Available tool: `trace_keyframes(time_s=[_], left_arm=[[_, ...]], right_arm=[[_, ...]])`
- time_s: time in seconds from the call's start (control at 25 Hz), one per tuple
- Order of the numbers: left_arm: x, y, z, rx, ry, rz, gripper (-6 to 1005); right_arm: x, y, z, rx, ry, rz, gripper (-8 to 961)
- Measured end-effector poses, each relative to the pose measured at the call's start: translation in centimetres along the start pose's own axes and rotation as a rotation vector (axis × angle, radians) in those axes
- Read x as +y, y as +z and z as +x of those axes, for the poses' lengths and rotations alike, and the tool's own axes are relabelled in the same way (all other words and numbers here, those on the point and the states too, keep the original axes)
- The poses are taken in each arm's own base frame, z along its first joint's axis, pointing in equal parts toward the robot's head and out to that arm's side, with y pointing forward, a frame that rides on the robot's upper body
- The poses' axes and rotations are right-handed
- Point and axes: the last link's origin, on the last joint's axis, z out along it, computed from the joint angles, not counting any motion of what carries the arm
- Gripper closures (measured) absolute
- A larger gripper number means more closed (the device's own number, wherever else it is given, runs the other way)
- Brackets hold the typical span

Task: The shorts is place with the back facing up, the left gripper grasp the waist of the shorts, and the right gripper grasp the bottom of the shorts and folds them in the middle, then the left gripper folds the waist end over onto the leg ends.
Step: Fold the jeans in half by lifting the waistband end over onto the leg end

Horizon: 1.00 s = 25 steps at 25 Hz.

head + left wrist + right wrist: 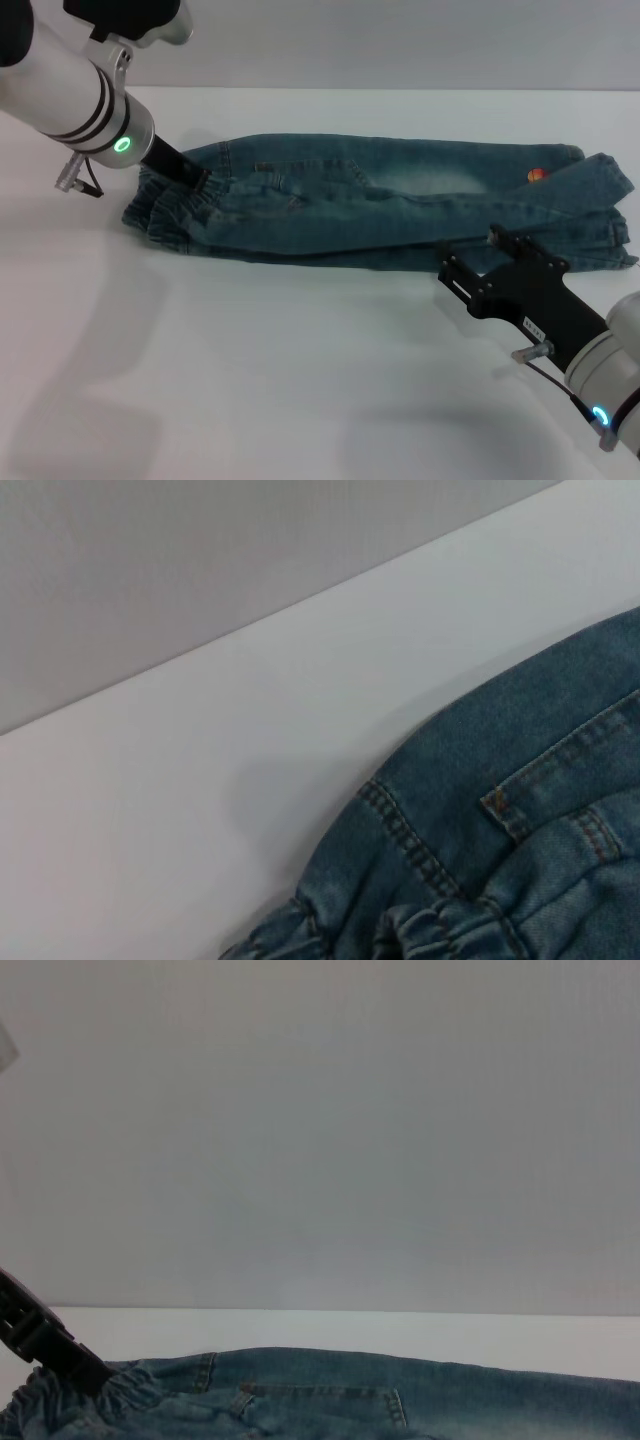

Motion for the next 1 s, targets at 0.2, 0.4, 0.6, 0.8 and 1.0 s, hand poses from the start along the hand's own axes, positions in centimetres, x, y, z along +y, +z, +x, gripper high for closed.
trace_keyframes(time_s=[0.2,0.4,0.6,0.8,1.0], left_arm=[[0.0,0.2,-0.3,-0.015,-0.001,-0.001,933],[-0.1,0.1,-0.4,-0.010,0.001,0.004,961],[-0.1,-0.3,0.0,0.009,0.000,0.008,989],[-0.2,-0.8,0.6,0.041,-0.001,0.015,988],[-0.4,-1.0,1.1,0.068,-0.005,0.022,991]], right_arm=[[0.0,0.0,0.0,0.000,0.002,0.001,319],[0.0,-0.1,0.1,0.002,0.010,0.001,323],[0.4,-0.2,0.3,0.006,0.013,-0.007,326],[0.7,-0.2,0.3,0.008,0.031,-0.017,330],[0.7,-0.2,0.4,0.007,0.038,-0.020,334]])
